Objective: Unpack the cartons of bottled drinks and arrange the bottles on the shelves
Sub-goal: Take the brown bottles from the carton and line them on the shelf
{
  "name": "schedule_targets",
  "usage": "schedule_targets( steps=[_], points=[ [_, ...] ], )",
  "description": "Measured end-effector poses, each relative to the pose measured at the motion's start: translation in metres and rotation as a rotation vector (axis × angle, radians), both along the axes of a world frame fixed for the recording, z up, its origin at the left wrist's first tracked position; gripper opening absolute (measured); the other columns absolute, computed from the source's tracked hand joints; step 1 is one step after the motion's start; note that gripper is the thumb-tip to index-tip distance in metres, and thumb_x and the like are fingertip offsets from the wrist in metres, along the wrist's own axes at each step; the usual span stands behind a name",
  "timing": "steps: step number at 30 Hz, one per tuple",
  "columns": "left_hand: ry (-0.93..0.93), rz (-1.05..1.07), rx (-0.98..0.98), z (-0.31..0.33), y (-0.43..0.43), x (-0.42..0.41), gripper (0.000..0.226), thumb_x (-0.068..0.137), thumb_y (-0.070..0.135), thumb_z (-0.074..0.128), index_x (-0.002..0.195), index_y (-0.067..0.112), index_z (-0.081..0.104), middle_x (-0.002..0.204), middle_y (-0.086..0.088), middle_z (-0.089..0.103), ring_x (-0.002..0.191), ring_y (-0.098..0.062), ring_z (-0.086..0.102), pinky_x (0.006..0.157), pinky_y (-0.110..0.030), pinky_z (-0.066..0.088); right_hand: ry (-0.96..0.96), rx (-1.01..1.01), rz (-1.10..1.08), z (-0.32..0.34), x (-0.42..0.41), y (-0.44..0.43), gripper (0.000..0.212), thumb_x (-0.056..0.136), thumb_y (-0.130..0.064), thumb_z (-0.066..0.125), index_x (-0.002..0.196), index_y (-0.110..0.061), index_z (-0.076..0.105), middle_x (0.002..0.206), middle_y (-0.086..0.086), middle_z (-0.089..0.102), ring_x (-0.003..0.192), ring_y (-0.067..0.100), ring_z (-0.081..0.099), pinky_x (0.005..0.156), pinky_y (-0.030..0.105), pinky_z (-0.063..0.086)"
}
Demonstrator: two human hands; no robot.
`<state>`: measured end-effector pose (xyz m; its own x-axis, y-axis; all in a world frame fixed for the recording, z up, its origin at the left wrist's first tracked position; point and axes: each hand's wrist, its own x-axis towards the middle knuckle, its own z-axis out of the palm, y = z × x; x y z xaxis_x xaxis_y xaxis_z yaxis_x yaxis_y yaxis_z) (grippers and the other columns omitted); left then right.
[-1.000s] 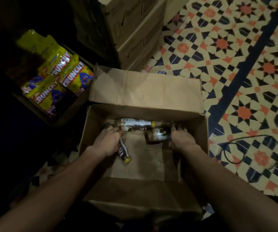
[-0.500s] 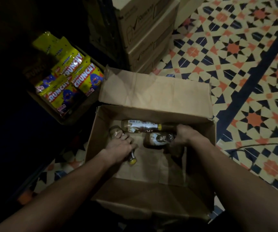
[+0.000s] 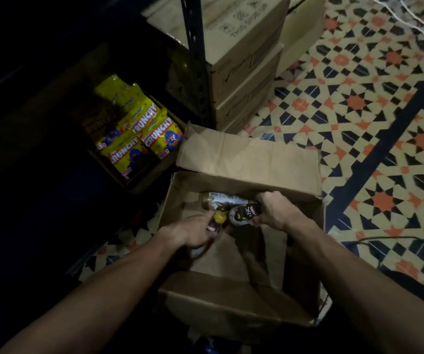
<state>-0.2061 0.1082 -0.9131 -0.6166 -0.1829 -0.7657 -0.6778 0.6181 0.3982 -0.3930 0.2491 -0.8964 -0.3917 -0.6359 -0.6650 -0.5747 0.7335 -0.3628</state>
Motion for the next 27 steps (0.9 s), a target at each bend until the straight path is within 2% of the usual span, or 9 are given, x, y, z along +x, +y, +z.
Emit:
schedule_targets(
  steps=[5, 8, 9, 12, 15, 17, 20, 24, 27],
  points=[
    [0.115, 0.226, 0.016, 0.077, -0.012, -0.005, 0.036, 0.1, 0.05, 0.042, 0.126, 0.025, 0.041, 0.119, -0.009, 0.064, 0.107, -0.029, 0.061, 0.079, -0.031, 0.041, 0.02, -0.026, -0.005, 0.072, -0.002, -0.003, 0.041, 0.078, -0.026, 0.085, 0.113, -0.016, 0.066, 0.108, 0.005, 0.071, 0.101, 0.024, 0.068, 0.091, 0.042, 0.056],
    [0.178, 0.342, 0.035, 0.132, -0.015, -0.003, 0.037, 0.1, 0.055, 0.039, 0.126, 0.028, 0.044, 0.123, -0.008, 0.061, 0.114, -0.029, 0.058, 0.09, -0.034, 0.044, -0.033, -0.095, -0.035, 0.129, -0.003, -0.004, 0.047, 0.082, -0.023, 0.081, 0.124, -0.02, 0.06, 0.115, 0.0, 0.064, 0.109, 0.019, 0.062, 0.095, 0.037, 0.053],
    [0.203, 0.365, 0.038, 0.156, -0.014, -0.003, 0.042, 0.101, 0.054, 0.039, 0.132, 0.027, 0.043, 0.126, -0.007, 0.06, 0.118, -0.028, 0.057, 0.094, -0.034, 0.044, -0.055, -0.127, -0.045, 0.152, -0.004, -0.001, 0.048, 0.082, -0.022, 0.081, 0.125, -0.02, 0.06, 0.115, -0.002, 0.063, 0.11, 0.016, 0.06, 0.092, 0.033, 0.051],
    [0.255, 0.413, 0.022, 0.223, -0.012, -0.003, 0.045, 0.101, 0.052, 0.04, 0.139, 0.028, 0.041, 0.128, -0.002, 0.057, 0.121, -0.025, 0.055, 0.09, -0.03, 0.04, -0.074, -0.22, -0.023, 0.216, 0.0, 0.001, 0.045, 0.083, -0.024, 0.08, 0.123, -0.02, 0.059, 0.109, -0.007, 0.057, 0.105, 0.012, 0.056, 0.076, 0.021, 0.044],
    [0.313, 0.45, 0.001, 0.303, -0.013, 0.005, 0.039, 0.099, 0.054, 0.043, 0.13, 0.031, 0.043, 0.127, -0.005, 0.06, 0.114, -0.024, 0.057, 0.088, -0.031, 0.042, -0.088, -0.319, -0.049, 0.295, 0.006, 0.003, 0.038, 0.081, -0.023, 0.082, 0.112, -0.024, 0.06, 0.103, -0.008, 0.059, 0.099, 0.012, 0.06, 0.075, 0.02, 0.045],
    [0.379, 0.466, -0.007, 0.357, -0.012, 0.012, 0.038, 0.097, 0.057, 0.042, 0.127, 0.033, 0.045, 0.127, 0.001, 0.059, 0.117, -0.019, 0.056, 0.095, -0.032, 0.041, -0.107, -0.383, -0.067, 0.349, 0.011, 0.004, 0.034, 0.079, -0.022, 0.083, 0.103, -0.026, 0.06, 0.094, -0.011, 0.061, 0.089, 0.005, 0.059, 0.071, 0.017, 0.041],
    [0.473, 0.477, -0.055, 0.433, -0.009, 0.016, 0.035, 0.1, 0.051, 0.044, 0.126, 0.03, 0.048, 0.121, 0.008, 0.06, 0.113, -0.013, 0.056, 0.099, -0.034, 0.041, -0.144, -0.455, -0.106, 0.416, 0.011, 0.001, 0.037, 0.075, -0.023, 0.086, 0.1, -0.025, 0.059, 0.092, -0.006, 0.064, 0.086, 0.011, 0.061, 0.07, 0.028, 0.045],
    [0.577, 0.502, -0.117, 0.534, 0.001, 0.019, 0.016, 0.101, 0.048, 0.045, 0.111, 0.036, 0.049, 0.099, 0.011, 0.064, 0.09, -0.006, 0.062, 0.075, -0.026, 0.045, -0.234, -0.607, -0.191, 0.512, 0.011, -0.001, 0.048, 0.065, -0.02, 0.092, 0.099, -0.025, 0.059, 0.095, -0.002, 0.07, 0.086, 0.014, 0.068, 0.076, 0.037, 0.056],
    [0.652, 0.526, -0.163, 0.599, 0.011, 0.024, 0.023, 0.1, 0.051, 0.044, 0.106, 0.03, 0.051, 0.096, 0.009, 0.066, 0.087, -0.006, 0.062, 0.076, -0.027, 0.046, -0.339, -0.704, -0.219, 0.575, 0.013, -0.001, 0.047, 0.065, -0.009, 0.092, 0.097, -0.017, 0.059, 0.091, 0.007, 0.073, 0.078, 0.012, 0.069, 0.071, 0.034, 0.056]
  ],
)
